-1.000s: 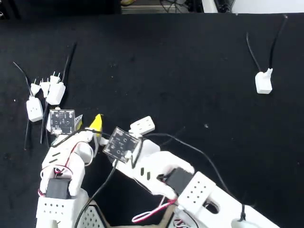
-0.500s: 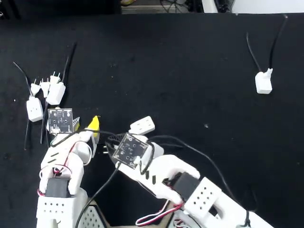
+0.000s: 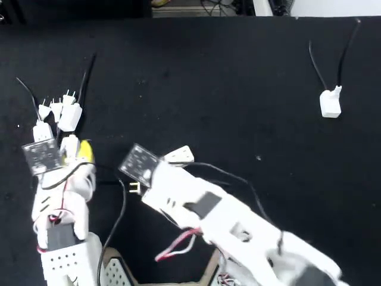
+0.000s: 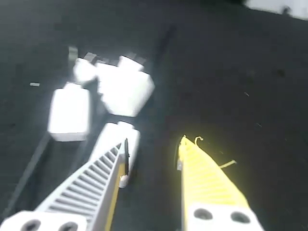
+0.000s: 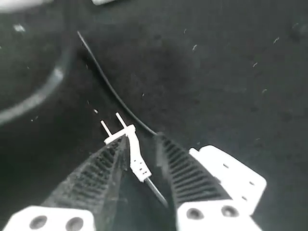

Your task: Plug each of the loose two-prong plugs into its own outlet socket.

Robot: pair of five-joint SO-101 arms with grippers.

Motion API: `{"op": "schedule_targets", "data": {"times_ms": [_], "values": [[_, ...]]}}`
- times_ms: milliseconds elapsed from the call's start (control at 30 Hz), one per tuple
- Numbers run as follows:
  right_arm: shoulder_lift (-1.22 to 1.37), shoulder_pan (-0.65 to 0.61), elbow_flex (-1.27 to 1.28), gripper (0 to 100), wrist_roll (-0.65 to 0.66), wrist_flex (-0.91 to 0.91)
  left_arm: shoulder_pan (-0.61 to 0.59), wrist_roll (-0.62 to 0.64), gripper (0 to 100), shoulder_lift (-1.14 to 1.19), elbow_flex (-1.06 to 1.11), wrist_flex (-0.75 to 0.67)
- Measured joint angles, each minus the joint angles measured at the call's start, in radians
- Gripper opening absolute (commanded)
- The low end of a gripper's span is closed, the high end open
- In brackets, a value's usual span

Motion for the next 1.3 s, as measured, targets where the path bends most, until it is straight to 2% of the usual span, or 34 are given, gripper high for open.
{"op": "schedule_targets", "data": {"times_ms": [233,400,633,767,1000,1300], "values": [[0.328,-0.002,-0.152,9.2,0.000,0.017,-0.054,0.000,18,0.000,0.000,-0.012],[0.351,-0.020,-0.204,9.2,0.005,0.143,-0.057,0.000,18,0.000,0.000,-0.012],[0.353,-0.025,-0.209,9.2,0.147,0.276,-0.057,-0.002,18,0.000,0.000,-0.012],[0.353,-0.025,-0.209,9.2,0.167,0.279,-0.057,-0.002,18,0.000,0.000,-0.012],[0.353,-0.068,-0.207,9.2,0.170,0.158,-0.057,-0.002,18,0.000,0.000,-0.012],[0.353,-0.083,-0.198,8.1,0.178,0.144,-0.058,-0.002,18,0.000,0.000,-0.012]]}}
